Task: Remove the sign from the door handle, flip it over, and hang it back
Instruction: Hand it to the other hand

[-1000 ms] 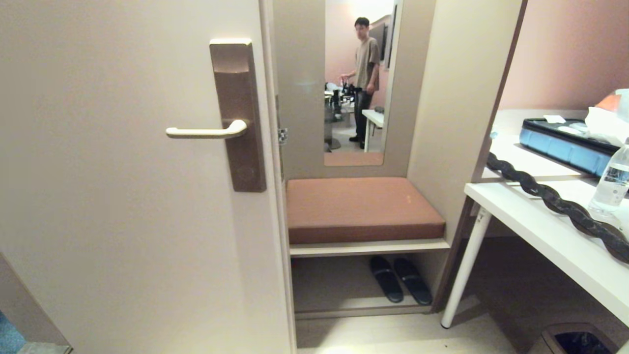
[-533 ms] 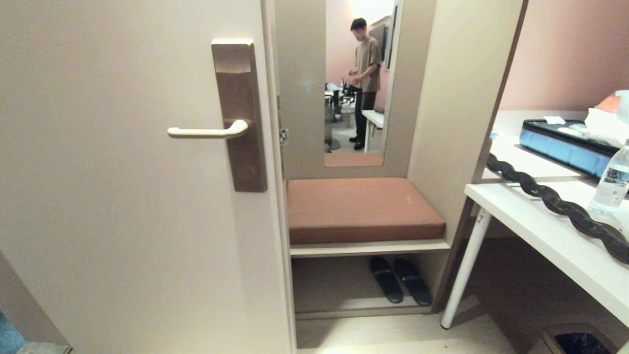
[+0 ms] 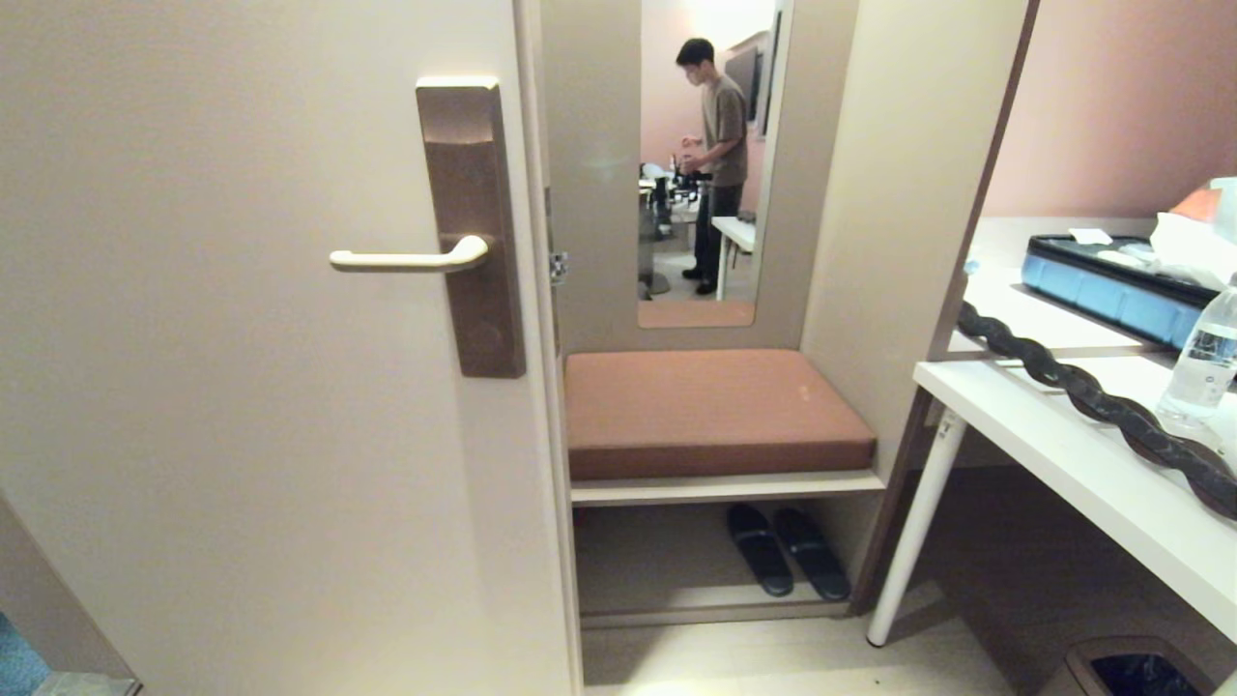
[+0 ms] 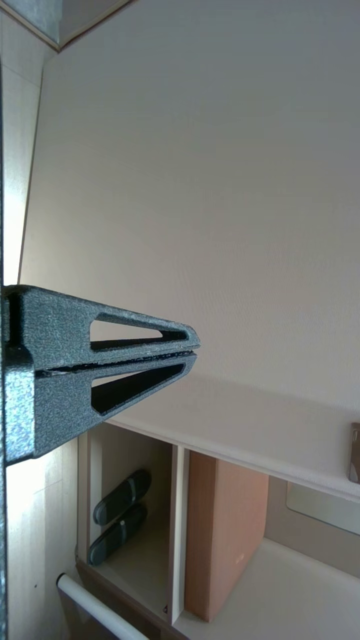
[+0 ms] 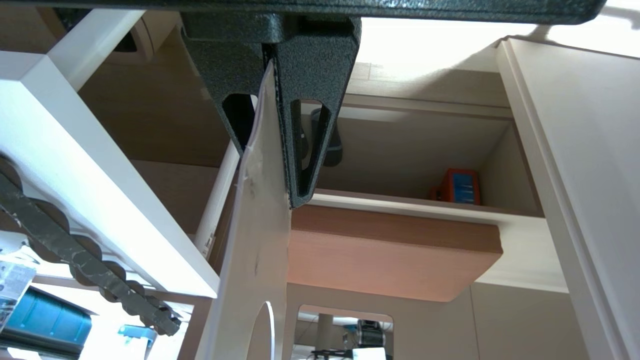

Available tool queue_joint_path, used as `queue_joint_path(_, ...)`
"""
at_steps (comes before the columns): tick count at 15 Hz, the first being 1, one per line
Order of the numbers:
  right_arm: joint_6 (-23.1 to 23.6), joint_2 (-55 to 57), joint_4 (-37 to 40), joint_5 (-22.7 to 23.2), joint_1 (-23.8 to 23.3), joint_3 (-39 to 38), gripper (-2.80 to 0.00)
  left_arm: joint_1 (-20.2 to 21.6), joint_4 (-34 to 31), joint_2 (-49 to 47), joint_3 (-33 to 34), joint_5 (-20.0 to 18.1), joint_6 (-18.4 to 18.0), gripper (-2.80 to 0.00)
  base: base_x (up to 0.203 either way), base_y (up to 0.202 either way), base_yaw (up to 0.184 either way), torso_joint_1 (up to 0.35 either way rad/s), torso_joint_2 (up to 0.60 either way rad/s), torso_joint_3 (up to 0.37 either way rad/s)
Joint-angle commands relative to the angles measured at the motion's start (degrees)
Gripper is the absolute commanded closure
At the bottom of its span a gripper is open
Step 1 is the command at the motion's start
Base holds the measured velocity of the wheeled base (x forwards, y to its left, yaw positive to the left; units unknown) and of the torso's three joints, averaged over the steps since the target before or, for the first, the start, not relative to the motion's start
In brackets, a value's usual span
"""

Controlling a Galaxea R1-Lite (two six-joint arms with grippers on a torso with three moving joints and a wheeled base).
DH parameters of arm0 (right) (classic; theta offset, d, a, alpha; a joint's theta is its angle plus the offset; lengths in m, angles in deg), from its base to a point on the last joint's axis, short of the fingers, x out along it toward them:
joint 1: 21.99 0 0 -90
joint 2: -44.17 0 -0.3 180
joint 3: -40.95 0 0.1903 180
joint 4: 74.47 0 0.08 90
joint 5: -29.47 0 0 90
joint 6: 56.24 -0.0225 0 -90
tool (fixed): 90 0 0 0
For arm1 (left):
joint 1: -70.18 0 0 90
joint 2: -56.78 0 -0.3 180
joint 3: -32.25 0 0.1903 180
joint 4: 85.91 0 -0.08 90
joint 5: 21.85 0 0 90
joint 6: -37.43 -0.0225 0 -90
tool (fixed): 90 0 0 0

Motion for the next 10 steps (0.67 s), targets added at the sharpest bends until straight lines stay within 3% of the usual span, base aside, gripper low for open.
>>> queue_joint_path(1,-0.10,0.02,0.00,-0.03,0.01,0.00,0.00,0.01,0.00,-0.09,0.00,0.09,0.05,0.00,0.000,0.000,0.000,0.000,0.00,0.000)
queue_joint_path(10,-0.31,0.02,0.13,-0.12,0.01,0.56,0.00,0.01,0.00,-0.09,0.00,0.04,0.05,0.00,0.000,0.000,0.000,0.000,0.00,0.000)
